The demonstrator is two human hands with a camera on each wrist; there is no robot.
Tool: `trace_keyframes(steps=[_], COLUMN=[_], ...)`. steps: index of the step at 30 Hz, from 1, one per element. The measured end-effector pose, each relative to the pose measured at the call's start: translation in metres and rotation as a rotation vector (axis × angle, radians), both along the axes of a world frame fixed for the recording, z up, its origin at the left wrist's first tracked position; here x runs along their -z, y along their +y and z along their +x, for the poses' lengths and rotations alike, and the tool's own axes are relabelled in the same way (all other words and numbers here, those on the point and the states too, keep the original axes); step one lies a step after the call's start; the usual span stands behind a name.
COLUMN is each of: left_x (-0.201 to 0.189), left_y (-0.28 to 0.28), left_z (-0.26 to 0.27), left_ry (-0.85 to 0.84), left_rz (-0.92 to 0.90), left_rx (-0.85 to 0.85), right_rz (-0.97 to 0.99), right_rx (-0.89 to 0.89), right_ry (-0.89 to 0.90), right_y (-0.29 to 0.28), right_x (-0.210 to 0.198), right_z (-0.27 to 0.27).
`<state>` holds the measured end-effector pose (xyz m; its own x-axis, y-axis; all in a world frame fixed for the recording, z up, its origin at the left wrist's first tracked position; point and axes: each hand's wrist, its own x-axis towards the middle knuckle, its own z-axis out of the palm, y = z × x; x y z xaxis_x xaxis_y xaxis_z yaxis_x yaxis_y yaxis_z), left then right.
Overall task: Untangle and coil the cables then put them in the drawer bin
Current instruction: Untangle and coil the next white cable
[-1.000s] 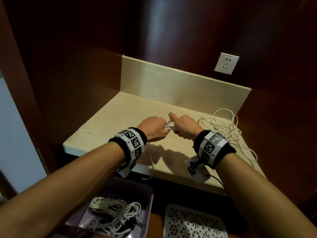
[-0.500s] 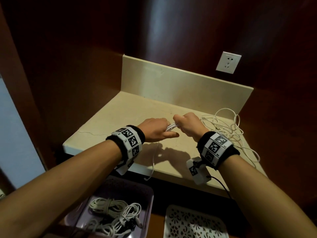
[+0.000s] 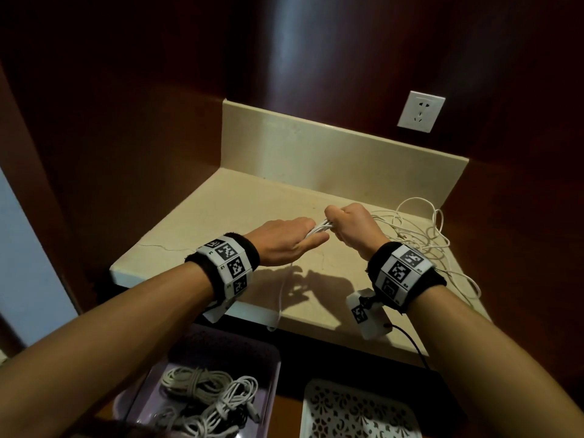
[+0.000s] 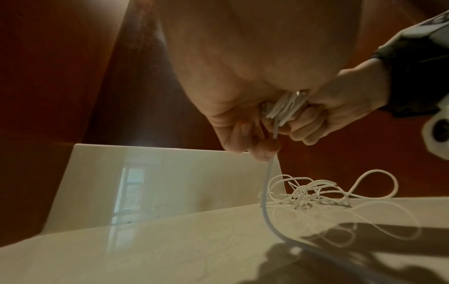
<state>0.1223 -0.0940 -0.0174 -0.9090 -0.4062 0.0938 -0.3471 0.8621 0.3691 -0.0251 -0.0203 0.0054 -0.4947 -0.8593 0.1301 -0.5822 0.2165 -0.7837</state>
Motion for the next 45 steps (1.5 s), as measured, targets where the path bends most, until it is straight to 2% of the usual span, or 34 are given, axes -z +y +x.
trace_keyframes(steps=[5, 9, 14, 21, 26, 31, 33, 35, 38, 45], left_x=[-0.006, -0.008, -0.007, -0.012, -0.014, -0.012, -0.012, -0.014, -0.016, -0.006], left_y=[0.005, 0.002, -0.001, -0.013, -0.016, -0.022, -0.023, -0.024, -0.027, -0.039], left_z=[0.001, 0.0, -0.003, 0.004, 0.005, 0.008, 0.011, 0.015, 0.02, 0.018], left_ry=[-0.094, -0.086, 0.002, 0.177, 0.279, 0.326, 0.339, 0.341, 0.305, 0.027], left_rz=[-0.119, -0.2, -0.013, 0.175, 0.269, 0.342, 0.371, 0.355, 0.294, 0.002], left_rx=[-0.055, -0.048, -0.023, -0.137, -0.182, -0.194, -0.209, -0.222, -0.237, -0.256], right_rz=[0.018, 0.038, 0.005, -0.09, 0.06, 0.073, 0.099, 0.123, 0.068, 0.028], right_rx=[0.0, -0.023, -0.05, -0.037, -0.209, -0.311, -0.326, -0.32, -0.285, -0.229], right_ry=[0.017, -0.039, -0.164, -0.371, -0.285, -0.298, -0.246, -0.183, -0.243, -0.22], right_y=[-0.002, -0.004, -0.004, -0.003, -0.013, -0.021, -0.023, -0.024, -0.022, -0.016], right_x=[0.0, 0.002, 0.002, 0.016, 0.032, 0.035, 0.036, 0.037, 0.034, 0.026], right_z=[-0.002, 0.0, 0.0, 0.002, 0.02, 0.036, 0.034, 0.03, 0.026, 0.02])
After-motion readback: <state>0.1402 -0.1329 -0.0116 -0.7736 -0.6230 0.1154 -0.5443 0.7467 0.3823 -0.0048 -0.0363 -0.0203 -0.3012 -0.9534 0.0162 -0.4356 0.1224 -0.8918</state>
